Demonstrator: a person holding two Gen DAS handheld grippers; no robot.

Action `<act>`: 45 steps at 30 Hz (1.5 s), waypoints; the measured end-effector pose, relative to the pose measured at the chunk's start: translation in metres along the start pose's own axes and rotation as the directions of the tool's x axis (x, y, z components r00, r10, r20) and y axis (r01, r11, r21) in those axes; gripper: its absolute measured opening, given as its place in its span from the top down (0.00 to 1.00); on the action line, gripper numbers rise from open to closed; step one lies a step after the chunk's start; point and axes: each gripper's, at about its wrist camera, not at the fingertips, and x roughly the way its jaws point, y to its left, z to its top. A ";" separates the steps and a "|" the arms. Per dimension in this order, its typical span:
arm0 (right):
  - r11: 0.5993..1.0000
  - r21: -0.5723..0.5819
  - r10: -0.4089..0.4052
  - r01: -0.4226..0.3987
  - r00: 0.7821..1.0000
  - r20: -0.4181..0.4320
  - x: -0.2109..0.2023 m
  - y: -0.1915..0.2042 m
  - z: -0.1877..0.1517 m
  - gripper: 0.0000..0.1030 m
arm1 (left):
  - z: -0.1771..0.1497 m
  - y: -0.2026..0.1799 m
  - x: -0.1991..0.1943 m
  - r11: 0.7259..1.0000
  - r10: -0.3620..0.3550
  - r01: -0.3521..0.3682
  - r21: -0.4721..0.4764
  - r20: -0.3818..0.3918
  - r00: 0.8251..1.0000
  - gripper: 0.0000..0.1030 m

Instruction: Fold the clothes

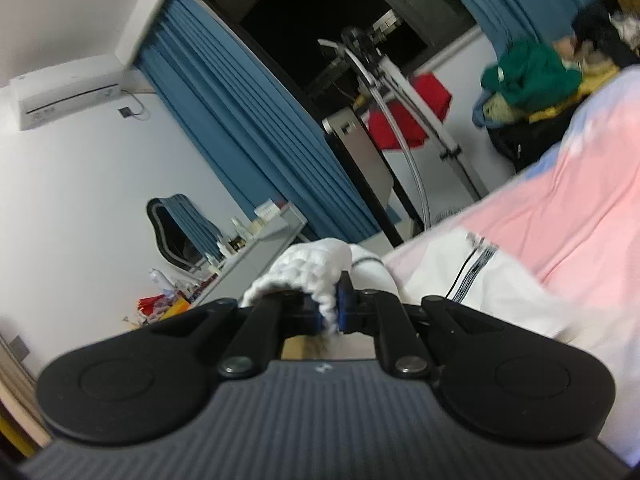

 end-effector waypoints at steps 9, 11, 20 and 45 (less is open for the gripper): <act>0.988 -0.128 -0.082 0.086 0.996 0.043 -0.106 -0.018 0.016 0.89 | -0.037 -0.099 -0.082 0.964 -0.191 0.177 0.199 0.052 0.980 0.09; 0.988 -0.114 -0.104 0.107 0.994 0.031 -0.119 -0.035 0.010 0.89 | -0.047 -0.124 -0.094 0.943 -0.215 0.194 0.271 0.049 0.975 0.12; 0.992 -0.034 -0.124 0.124 0.992 -0.002 -0.126 -0.060 0.001 0.89 | -0.086 -0.199 -0.105 0.881 -0.201 0.127 0.456 0.117 0.973 0.25; 0.985 -0.007 -0.172 0.172 0.979 -0.113 -0.110 -0.077 -0.013 0.89 | -0.069 -0.139 -0.039 0.991 0.117 -0.116 0.071 -0.009 0.993 0.37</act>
